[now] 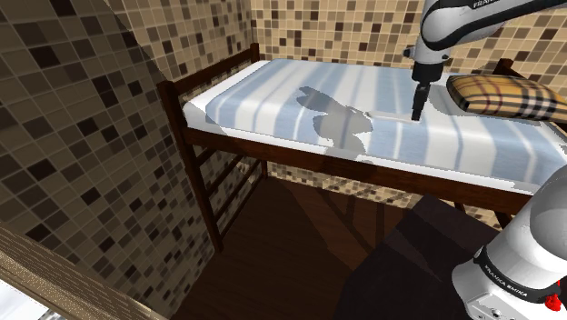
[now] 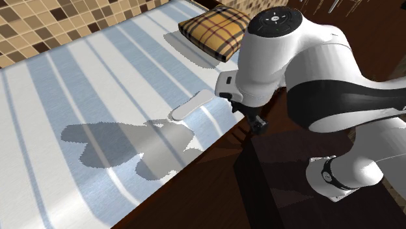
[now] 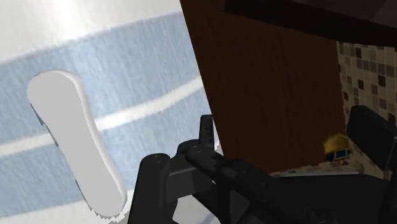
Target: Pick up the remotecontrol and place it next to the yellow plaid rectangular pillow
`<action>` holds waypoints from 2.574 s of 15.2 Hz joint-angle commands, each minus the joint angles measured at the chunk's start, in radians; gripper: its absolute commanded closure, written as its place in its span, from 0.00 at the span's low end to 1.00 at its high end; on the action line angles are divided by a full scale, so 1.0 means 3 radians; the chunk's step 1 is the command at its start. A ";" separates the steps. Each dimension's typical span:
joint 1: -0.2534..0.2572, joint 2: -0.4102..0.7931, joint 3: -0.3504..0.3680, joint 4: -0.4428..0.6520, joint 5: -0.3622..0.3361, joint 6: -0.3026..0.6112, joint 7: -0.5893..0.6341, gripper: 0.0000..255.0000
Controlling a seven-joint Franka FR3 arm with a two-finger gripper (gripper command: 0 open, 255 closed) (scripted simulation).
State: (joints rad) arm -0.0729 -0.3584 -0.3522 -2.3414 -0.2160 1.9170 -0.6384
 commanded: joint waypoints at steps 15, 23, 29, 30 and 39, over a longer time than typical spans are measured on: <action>-0.0304 0.2070 -0.0512 0.1505 0.1089 0.0683 -0.1778 0.00; -0.0522 0.2573 -0.0411 0.1885 0.1389 0.0785 -0.2083 0.00; -0.0540 0.2655 -0.0386 0.1834 0.1437 0.0910 -0.2114 0.00; -0.0540 0.2655 -0.0386 0.1834 0.1437 0.0910 -0.2114 0.00; -0.0541 0.2655 -0.0386 0.1834 0.1437 0.0910 -0.2114 1.00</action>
State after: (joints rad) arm -0.2351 0.4384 -0.4679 -1.7914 0.2152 2.1900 -1.2726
